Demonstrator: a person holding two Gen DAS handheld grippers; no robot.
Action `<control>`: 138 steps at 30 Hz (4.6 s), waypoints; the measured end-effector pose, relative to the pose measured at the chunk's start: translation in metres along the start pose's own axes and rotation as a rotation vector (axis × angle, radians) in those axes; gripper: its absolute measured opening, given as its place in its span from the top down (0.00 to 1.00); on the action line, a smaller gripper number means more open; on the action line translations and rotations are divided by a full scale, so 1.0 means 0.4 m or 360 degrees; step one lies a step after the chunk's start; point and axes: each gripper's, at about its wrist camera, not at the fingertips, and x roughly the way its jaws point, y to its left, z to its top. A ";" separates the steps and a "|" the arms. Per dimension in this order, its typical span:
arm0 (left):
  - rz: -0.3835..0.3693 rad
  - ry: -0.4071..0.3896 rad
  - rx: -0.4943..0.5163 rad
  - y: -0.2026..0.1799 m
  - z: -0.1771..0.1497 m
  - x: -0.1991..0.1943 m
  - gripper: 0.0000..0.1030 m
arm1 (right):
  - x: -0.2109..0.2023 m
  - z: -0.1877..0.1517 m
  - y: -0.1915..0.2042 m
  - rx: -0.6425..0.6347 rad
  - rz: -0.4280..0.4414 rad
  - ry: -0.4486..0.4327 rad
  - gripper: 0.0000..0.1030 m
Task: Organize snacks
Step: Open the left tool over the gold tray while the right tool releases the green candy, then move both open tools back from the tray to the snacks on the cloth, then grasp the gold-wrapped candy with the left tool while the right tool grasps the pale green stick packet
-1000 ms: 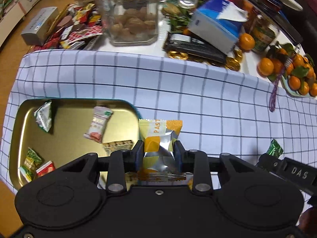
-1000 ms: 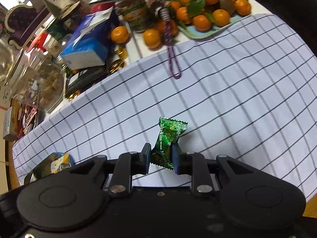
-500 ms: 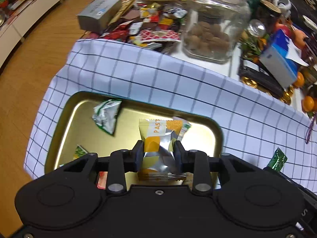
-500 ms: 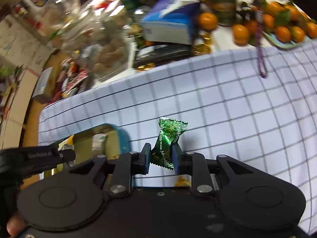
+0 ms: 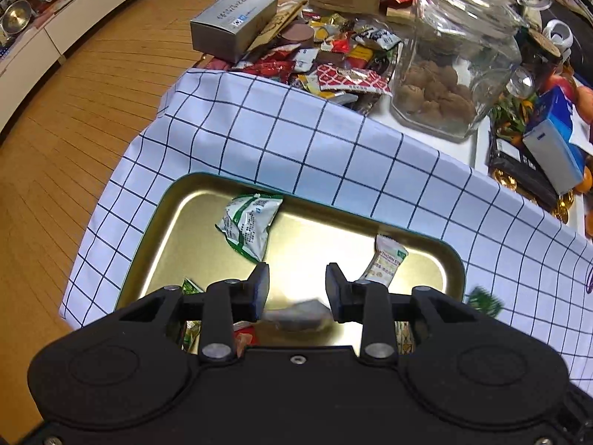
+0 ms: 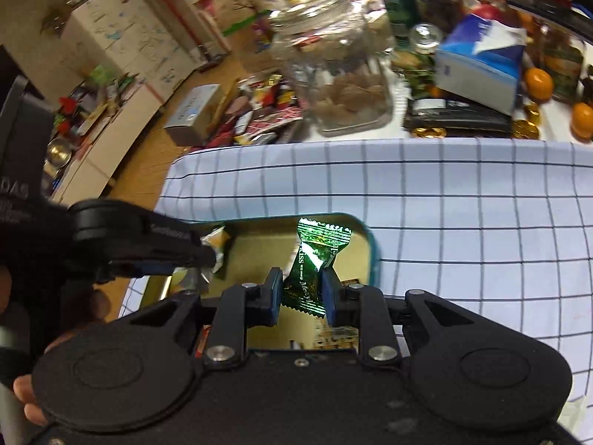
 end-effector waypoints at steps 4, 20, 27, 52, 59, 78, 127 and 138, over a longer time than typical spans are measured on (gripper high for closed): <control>0.0019 -0.0014 -0.0020 0.009 0.003 -0.001 0.60 | 0.014 0.002 0.005 0.0033 0.0105 0.0033 0.72; 0.0007 0.0080 0.0222 -0.100 -0.030 0.012 0.60 | 0.014 0.014 -0.057 0.0168 -0.0104 0.0064 0.72; -0.0148 0.0201 0.0281 -0.159 -0.054 0.018 0.60 | -0.008 0.023 -0.130 0.0266 -0.0237 0.0070 0.72; -0.0161 0.0285 0.0655 -0.373 -0.176 0.028 0.60 | -0.153 -0.060 -0.405 0.0331 -0.0521 0.0264 0.71; -0.0160 0.0357 0.0778 -0.396 -0.228 0.045 0.60 | -0.154 -0.091 -0.413 0.0207 -0.0560 0.0321 0.71; -0.0236 0.0451 0.0729 -0.454 -0.279 0.108 0.61 | -0.176 -0.109 -0.440 0.0208 -0.0532 0.0323 0.71; -0.0371 0.0445 0.0615 -0.499 -0.172 0.051 0.61 | -0.152 -0.123 -0.494 0.0043 -0.0799 0.0330 0.65; -0.0391 0.0397 0.0803 -0.534 -0.202 0.053 0.60 | -0.172 -0.113 -0.557 0.0291 -0.0930 0.0246 0.64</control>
